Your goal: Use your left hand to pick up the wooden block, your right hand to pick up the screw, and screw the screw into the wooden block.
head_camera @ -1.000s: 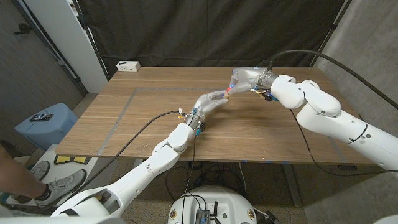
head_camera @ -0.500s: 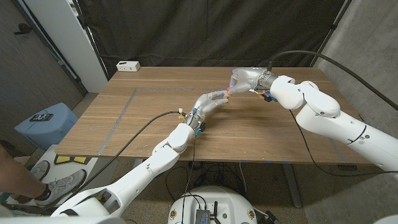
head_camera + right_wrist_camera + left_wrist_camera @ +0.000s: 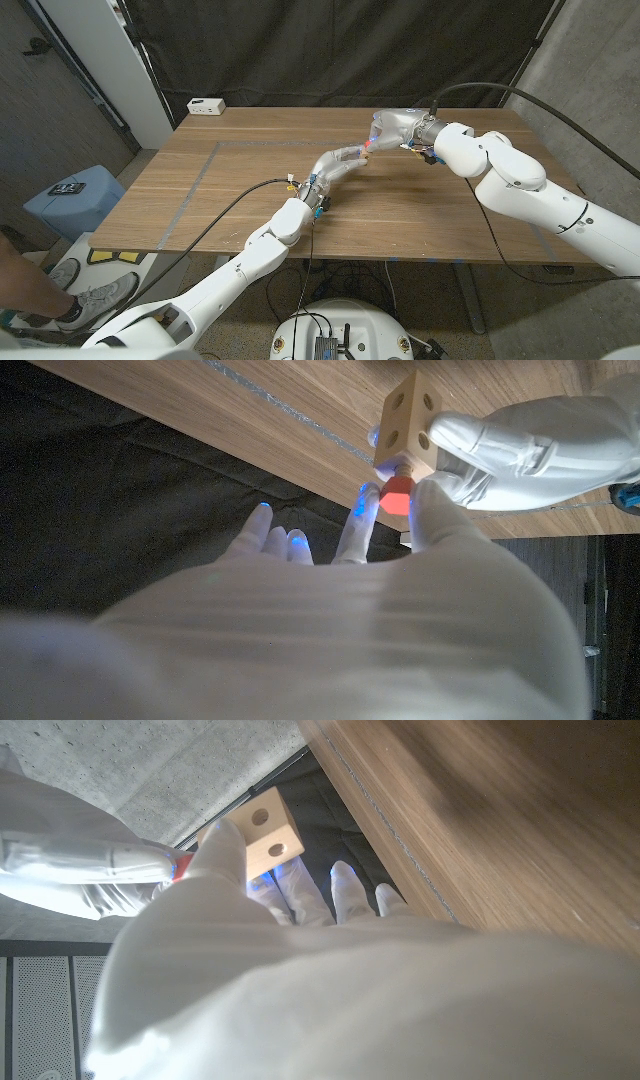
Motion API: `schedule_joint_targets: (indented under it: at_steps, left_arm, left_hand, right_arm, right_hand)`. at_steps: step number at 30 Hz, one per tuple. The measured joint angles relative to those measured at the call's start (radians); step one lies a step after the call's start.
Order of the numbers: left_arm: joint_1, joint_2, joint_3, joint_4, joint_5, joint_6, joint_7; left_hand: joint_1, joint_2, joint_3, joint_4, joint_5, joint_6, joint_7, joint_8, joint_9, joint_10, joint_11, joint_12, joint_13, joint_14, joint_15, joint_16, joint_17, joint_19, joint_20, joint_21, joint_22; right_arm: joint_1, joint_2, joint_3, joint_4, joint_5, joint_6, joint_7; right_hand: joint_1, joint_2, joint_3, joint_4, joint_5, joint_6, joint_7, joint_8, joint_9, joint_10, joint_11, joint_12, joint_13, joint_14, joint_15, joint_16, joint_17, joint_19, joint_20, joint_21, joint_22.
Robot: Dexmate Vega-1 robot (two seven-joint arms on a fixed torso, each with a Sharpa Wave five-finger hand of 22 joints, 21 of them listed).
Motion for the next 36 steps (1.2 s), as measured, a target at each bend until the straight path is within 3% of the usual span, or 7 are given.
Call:
schedule_joint_targets:
  at_steps: [7, 11, 30, 36]
  left_arm:
    - [0.001, 0.0, 0.0, -0.001, 0.0, 0.001, 0.002]
    - [0.002, 0.0, 0.0, -0.001, 0.0, 0.001, 0.003]
    - [0.008, 0.003, -0.003, -0.007, 0.0, 0.003, 0.008]
    - [0.009, 0.003, -0.003, -0.007, 0.0, 0.003, 0.009]
  left_hand:
    - [0.0, 0.0, 0.0, 0.0, 0.0, 0.0, 0.0, 0.0, 0.0, 0.0, 0.0, 0.0, 0.0, 0.0, 0.0, 0.0, 0.0, 0.0, 0.0, 0.0, 0.0]
    - [0.0, 0.0, 0.0, 0.0, 0.0, 0.0, 0.0, 0.0, 0.0, 0.0, 0.0, 0.0, -0.003, 0.0, 0.0, 0.0, 0.0, 0.0, 0.0, 0.0, 0.0]
    - [0.0, 0.0, 0.0, 0.0, 0.0, 0.0, 0.0, -0.001, -0.001, 0.0, 0.0, 0.0, -0.003, 0.0, 0.0, 0.0, 0.0, 0.004, 0.004, 0.0, 0.0]
    - [0.0, 0.0, 0.0, 0.0, 0.0, 0.0, 0.0, -0.001, -0.001, 0.0, 0.0, 0.0, -0.002, 0.0, 0.0, 0.0, 0.0, 0.004, 0.004, 0.0, 0.0]
  right_arm:
    - [-0.002, 0.001, 0.0, 0.0, -0.004, -0.004, -0.003]
    - [-0.002, 0.003, 0.0, 0.0, -0.009, -0.009, -0.003]
    - [0.004, 0.022, -0.022, 0.006, -0.033, -0.032, 0.003]
    - [0.006, 0.03, -0.029, 0.007, -0.043, -0.043, 0.004]
  right_hand:
    - [0.0, 0.0, -0.005, 0.005, -0.004, 0.024, -0.006, 0.017, 0.005, 0.015, -0.013, 0.0, 0.0, 0.007, -0.007, 0.0, 0.005, 0.011, 0.0, 0.004, 0.0]
    - [0.0, 0.0, -0.007, 0.007, -0.004, 0.031, -0.005, 0.024, 0.01, 0.021, -0.008, 0.007, 0.0, 0.007, -0.007, 0.0, 0.005, 0.011, 0.0, 0.004, 0.0]
    - [-0.05, -0.018, -0.024, 0.024, -0.008, 0.091, -0.002, 0.078, 0.037, 0.053, -0.021, 0.015, 0.0, 0.03, -0.016, 0.0, 0.005, 0.029, -0.007, 0.004, 0.0]
    - [-0.082, -0.026, -0.038, 0.038, -0.008, 0.122, 0.004, 0.1, 0.05, 0.068, -0.019, 0.018, 0.0, 0.038, -0.016, 0.0, 0.005, 0.029, -0.007, 0.004, 0.0]
